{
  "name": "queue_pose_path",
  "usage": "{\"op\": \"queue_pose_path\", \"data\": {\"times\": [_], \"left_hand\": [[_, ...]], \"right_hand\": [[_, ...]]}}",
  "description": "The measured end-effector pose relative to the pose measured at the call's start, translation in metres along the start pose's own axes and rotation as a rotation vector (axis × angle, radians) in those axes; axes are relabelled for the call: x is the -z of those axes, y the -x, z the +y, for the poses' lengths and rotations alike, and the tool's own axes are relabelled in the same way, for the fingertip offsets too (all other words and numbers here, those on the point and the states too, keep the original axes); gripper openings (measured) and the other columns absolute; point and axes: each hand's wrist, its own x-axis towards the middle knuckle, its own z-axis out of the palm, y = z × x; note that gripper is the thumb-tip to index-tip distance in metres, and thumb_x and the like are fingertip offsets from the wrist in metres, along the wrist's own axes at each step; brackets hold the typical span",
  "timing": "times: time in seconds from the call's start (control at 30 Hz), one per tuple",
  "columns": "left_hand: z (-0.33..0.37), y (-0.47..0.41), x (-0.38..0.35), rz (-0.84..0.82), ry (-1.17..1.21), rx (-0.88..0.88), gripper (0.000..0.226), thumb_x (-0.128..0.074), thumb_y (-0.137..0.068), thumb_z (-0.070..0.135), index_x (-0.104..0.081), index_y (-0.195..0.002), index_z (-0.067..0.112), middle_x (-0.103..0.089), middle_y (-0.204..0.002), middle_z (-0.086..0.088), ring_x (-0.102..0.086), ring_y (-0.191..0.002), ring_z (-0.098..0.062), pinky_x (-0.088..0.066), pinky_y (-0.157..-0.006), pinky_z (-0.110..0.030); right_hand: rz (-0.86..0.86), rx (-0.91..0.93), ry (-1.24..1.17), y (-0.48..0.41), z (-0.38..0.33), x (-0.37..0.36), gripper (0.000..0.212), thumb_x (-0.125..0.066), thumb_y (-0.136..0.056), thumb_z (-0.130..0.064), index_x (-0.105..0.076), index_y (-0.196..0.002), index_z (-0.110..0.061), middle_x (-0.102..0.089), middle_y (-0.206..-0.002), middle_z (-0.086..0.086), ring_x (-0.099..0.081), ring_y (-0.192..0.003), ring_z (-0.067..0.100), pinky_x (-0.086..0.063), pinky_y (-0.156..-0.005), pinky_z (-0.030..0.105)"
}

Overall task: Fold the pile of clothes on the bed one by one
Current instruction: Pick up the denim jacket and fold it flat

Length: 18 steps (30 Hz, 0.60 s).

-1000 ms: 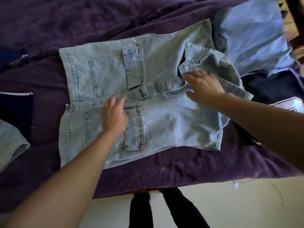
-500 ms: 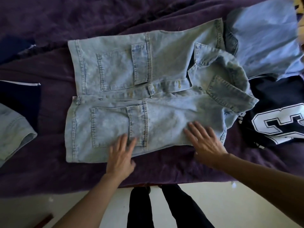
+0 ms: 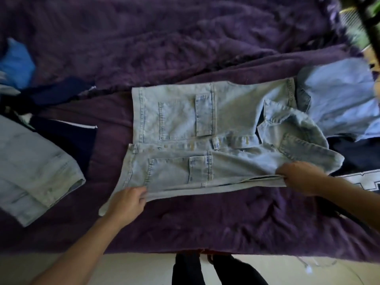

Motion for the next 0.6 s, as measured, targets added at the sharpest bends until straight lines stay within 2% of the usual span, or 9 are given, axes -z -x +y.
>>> {"op": "queue_pose_path", "data": {"times": [0.07, 0.1, 0.17, 0.27, 0.33, 0.47, 0.53, 0.6], "left_hand": [[-0.007, -0.021, 0.042, 0.050, 0.016, 0.007, 0.014, -0.054, -0.085, 0.014, -0.053, -0.072, 0.020, -0.055, -0.065, 0.003, -0.061, -0.071, -0.030, -0.040, -0.055, -0.033], [-0.012, -0.036, 0.061, 0.099, 0.029, 0.013, 0.013, -0.054, -0.084, 0.012, -0.052, -0.072, 0.017, -0.056, -0.065, -0.002, -0.060, -0.071, -0.032, -0.042, -0.055, -0.035], [-0.018, -0.073, 0.098, 0.222, 0.043, 0.015, 0.006, -0.053, -0.084, 0.011, -0.057, -0.081, 0.014, -0.063, -0.075, -0.010, -0.061, -0.075, -0.035, -0.047, -0.060, -0.039], [-0.016, -0.145, 0.138, 0.388, 0.055, -0.014, 0.018, -0.052, -0.085, 0.011, -0.064, -0.098, 0.015, -0.067, -0.092, -0.017, -0.061, -0.087, -0.040, -0.050, -0.070, -0.044], [-0.011, -0.197, 0.154, 0.433, 0.073, 0.011, 0.028, -0.050, -0.086, 0.011, -0.064, -0.110, 0.015, -0.066, -0.104, -0.020, -0.059, -0.098, -0.043, -0.049, -0.078, -0.046], [0.002, -0.276, 0.159, 0.550, 0.149, 0.066, 0.026, -0.047, -0.087, 0.008, -0.064, -0.107, 0.011, -0.063, -0.109, -0.022, -0.053, -0.105, -0.043, -0.044, -0.085, -0.047], [0.011, -0.293, 0.148, 0.616, 0.130, 0.058, 0.027, -0.050, -0.087, 0.009, -0.062, -0.112, 0.011, -0.057, -0.114, -0.021, -0.048, -0.110, -0.041, -0.041, -0.090, -0.048], [0.025, -0.291, 0.123, 0.550, 0.121, -0.061, 0.029, -0.053, -0.085, 0.008, -0.061, -0.113, 0.008, -0.053, -0.116, -0.021, -0.047, -0.110, -0.041, -0.041, -0.091, -0.050]], "right_hand": [[0.022, -0.019, 0.037, -0.012, 0.007, 0.044, 0.027, -0.049, -0.088, -0.020, -0.058, -0.107, -0.036, -0.062, -0.120, -0.002, -0.059, -0.111, 0.021, -0.042, -0.080, 0.026], [0.068, -0.040, 0.072, -0.020, 0.011, 0.064, 0.024, -0.049, -0.089, -0.018, -0.058, -0.104, -0.034, -0.063, -0.118, 0.000, -0.061, -0.109, 0.022, -0.043, -0.079, 0.027], [0.193, -0.131, 0.061, -0.042, 0.019, 0.100, 0.026, -0.050, -0.087, -0.015, -0.061, -0.108, -0.027, -0.065, -0.116, 0.005, -0.062, -0.105, 0.028, -0.044, -0.076, 0.030], [0.356, -0.275, -0.045, -0.081, 0.027, 0.145, 0.029, -0.052, -0.083, -0.012, -0.063, -0.108, -0.023, -0.063, -0.115, 0.016, -0.060, -0.104, 0.038, -0.046, -0.082, 0.041], [0.388, -0.349, -0.086, -0.111, 0.031, 0.166, 0.032, -0.056, -0.082, -0.011, -0.063, -0.112, -0.020, -0.061, -0.118, 0.020, -0.058, -0.107, 0.041, -0.045, -0.089, 0.045], [0.426, -0.500, -0.171, -0.161, 0.036, 0.178, 0.042, -0.060, -0.084, -0.012, -0.058, -0.126, -0.011, -0.058, -0.124, 0.024, -0.055, -0.114, 0.042, -0.042, -0.096, 0.047], [0.558, -0.496, -0.190, -0.170, 0.034, 0.175, 0.042, -0.059, -0.085, -0.014, -0.055, -0.126, -0.010, -0.057, -0.123, 0.025, -0.053, -0.114, 0.042, -0.038, -0.097, 0.048], [0.747, -0.435, -0.187, -0.161, 0.024, 0.162, 0.040, -0.058, -0.084, -0.019, -0.054, -0.123, -0.009, -0.054, -0.119, 0.024, -0.049, -0.112, 0.041, -0.035, -0.093, 0.048]]}}
